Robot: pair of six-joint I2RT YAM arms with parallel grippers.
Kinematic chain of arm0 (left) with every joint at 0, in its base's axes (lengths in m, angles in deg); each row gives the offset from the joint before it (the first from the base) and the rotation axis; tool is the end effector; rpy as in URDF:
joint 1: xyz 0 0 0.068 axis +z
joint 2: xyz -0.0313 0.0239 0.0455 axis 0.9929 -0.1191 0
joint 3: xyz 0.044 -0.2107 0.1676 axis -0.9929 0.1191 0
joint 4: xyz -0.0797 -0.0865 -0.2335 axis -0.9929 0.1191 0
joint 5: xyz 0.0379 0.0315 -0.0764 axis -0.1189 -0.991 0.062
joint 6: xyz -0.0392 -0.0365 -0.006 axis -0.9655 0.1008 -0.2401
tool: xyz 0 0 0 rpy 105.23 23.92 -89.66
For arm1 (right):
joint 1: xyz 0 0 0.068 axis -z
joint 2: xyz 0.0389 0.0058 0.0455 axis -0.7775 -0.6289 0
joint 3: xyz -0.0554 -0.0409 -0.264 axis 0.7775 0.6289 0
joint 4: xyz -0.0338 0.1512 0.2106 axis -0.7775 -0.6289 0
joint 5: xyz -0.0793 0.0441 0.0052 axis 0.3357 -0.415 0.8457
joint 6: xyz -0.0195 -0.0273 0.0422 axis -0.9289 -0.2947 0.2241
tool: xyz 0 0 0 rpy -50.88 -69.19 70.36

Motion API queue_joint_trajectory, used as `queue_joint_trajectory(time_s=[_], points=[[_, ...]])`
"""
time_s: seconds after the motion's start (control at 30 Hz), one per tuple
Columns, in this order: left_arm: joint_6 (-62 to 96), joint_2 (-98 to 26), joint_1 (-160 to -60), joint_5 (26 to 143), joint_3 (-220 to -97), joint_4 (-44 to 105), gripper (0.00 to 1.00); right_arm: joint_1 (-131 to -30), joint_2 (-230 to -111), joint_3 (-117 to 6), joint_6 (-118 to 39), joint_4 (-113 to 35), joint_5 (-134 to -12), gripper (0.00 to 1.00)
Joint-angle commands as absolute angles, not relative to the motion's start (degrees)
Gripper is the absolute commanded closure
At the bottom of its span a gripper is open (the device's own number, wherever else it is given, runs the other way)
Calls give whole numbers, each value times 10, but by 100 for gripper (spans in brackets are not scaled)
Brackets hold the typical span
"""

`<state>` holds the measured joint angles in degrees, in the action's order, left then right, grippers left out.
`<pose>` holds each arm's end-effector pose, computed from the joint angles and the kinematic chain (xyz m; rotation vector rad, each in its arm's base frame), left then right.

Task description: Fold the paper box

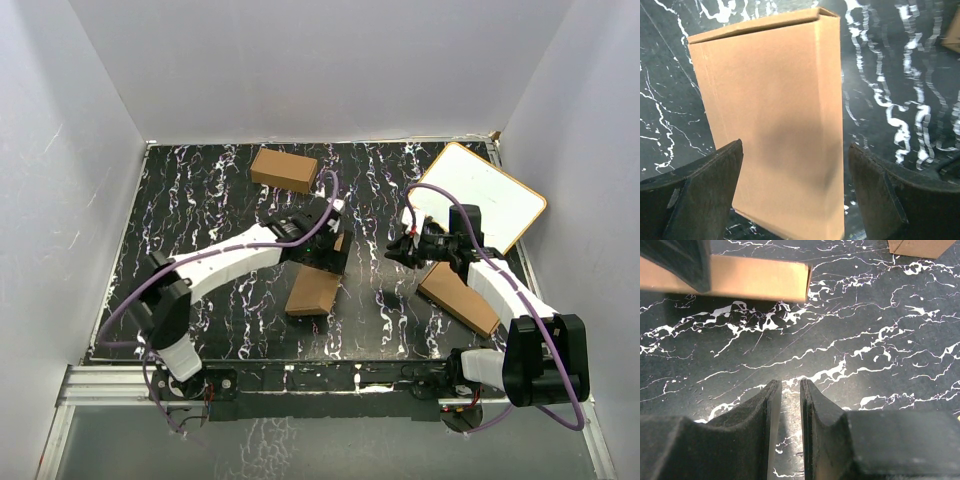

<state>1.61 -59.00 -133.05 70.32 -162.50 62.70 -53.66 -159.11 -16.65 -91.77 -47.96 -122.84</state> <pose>0.2439 -0.2838 0.2493 0.4671 2.4950 -0.4301 0.2338 0.0408 0.2158 -1.2251 1.5884 0.6866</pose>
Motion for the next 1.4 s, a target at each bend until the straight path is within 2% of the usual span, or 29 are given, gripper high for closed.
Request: queue_joint_trajectory(time_s=[0.0, 0.27, 0.43, 0.67, 0.8, 0.9, 1.03, 1.17, 1.37], points=[[-2, -490, -1313, 781, -1596, 561, 16, -527, -1581, -170, -915, -451, -1272, 72], [-32, -379, -1262, 850, -1448, 388, 17, -516, -1581, -170, -923, -468, -1313, 72], [-80, -336, -1211, 884, -1340, 323, 20, -514, -1591, -181, -980, -537, -1364, 69], [-113, -273, -1189, 837, -1215, 293, 22, -514, -1628, -209, -1020, -618, -1373, 64], [-145, -249, -1188, 852, -1154, 251, 29, -521, -1657, -222, -1067, -661, -1340, 63], [-168, -248, -1189, 877, -1119, 205, 36, -523, -1670, -226, -1047, -651, -1307, 73], [-211, -286, -1188, 929, -1086, 111, 57, -551, -1683, -234, -1018, -645, -1265, 85], [-219, -348, -1188, 981, -1097, 79, 71, -604, -1704, -234, -987, -624, -1194, 89], [-239, -371, -1193, 1014, -1085, 23, 74, -642, -1741, -240, -940, -578, -1130, 91]])
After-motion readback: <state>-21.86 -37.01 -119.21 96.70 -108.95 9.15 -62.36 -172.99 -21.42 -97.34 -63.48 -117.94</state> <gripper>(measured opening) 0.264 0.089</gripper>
